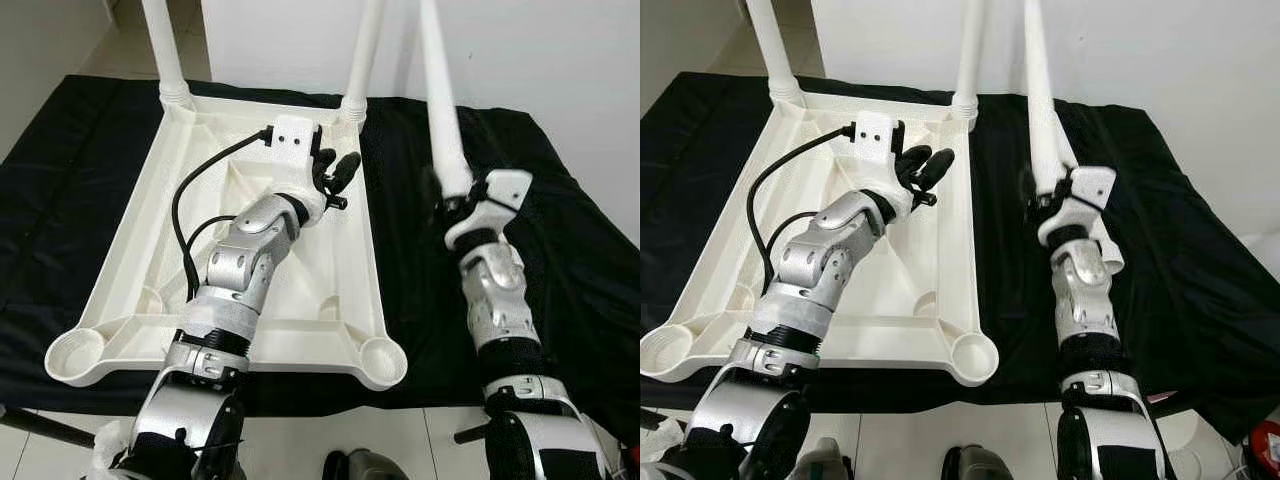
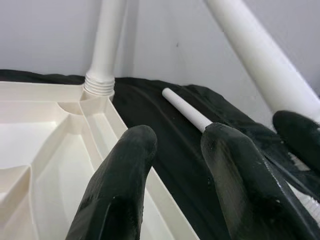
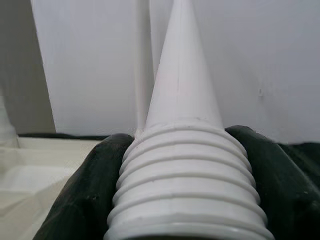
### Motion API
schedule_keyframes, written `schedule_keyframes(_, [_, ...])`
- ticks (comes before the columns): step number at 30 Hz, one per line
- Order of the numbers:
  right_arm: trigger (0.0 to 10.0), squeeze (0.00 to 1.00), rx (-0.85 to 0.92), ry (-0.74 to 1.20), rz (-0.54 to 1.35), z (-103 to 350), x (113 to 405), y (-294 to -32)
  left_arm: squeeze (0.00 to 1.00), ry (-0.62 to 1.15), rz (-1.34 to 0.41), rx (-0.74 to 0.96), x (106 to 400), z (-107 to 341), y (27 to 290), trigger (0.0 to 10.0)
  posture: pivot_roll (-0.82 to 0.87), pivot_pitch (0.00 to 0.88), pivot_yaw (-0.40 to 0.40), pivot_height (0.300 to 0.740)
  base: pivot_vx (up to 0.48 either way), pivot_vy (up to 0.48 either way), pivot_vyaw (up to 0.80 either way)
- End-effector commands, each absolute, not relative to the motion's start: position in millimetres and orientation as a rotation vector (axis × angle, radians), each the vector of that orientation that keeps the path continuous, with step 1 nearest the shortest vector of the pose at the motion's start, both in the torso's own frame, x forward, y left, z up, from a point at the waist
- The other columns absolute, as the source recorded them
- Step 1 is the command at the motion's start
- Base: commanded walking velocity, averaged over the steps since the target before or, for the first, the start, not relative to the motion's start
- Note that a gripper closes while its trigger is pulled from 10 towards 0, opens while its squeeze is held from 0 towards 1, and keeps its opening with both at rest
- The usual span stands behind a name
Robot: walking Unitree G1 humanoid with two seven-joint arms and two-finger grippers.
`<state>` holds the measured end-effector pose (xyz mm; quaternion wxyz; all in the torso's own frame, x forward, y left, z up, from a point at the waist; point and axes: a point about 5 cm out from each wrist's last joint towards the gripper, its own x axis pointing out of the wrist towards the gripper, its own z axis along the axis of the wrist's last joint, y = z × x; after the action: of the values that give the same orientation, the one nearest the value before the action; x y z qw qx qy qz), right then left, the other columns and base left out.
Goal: Building children table
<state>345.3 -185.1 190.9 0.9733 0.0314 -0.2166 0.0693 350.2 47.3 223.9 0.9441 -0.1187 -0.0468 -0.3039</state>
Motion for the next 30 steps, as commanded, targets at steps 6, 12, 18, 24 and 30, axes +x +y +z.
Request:
schedule_keyframes(6, [10.0, 0.00, 0.029, -0.616, 0.190, 226.4, 341.0, -176.2, 0.40, -0.140, -0.869, -0.323, 341.1, 240.4, 46.5, 10.0, 0.10, 0.000, -0.060, 0.740, 0.000, 0.000, 0.00])
schedule_keyframes(12, [10.0, 0.00, 0.005, -0.665, 0.213, 237.4, 337.9, -170.3, 1.00, -0.167, -0.957, -0.416, 335.2, 250.0, 50.7, 10.0, 0.09, 0.000, -0.062, 0.740, 0.000, 0.000, 0.00])
schedule_keyframes(18, [10.0, 0.00, 0.012, -0.737, 0.247, 256.8, 333.5, -163.9, 0.00, -0.196, -1.030, -0.430, 332.4, 261.1, 55.2, 10.0, 0.09, 0.000, -0.065, 0.740, 0.000, 0.000, 0.00])
schedule_keyframes(24, [10.0, 0.00, -0.009, -0.763, 0.287, 262.6, 330.7, -158.5, 0.00, -0.207, -1.057, -0.510, 331.9, 269.9, 59.4, 10.0, 0.09, 0.000, -0.062, 0.740, 0.000, 0.000, 0.00])
schedule_keyframes(30, [10.0, 0.00, -0.056, -0.658, 0.441, 241.0, 326.3, -141.0, 0.00, -0.215, -1.101, -0.640, 332.7, 283.6, 65.9, 10.0, 0.08, 0.000, -0.060, 0.740, 0.000, 0.000, 0.00])
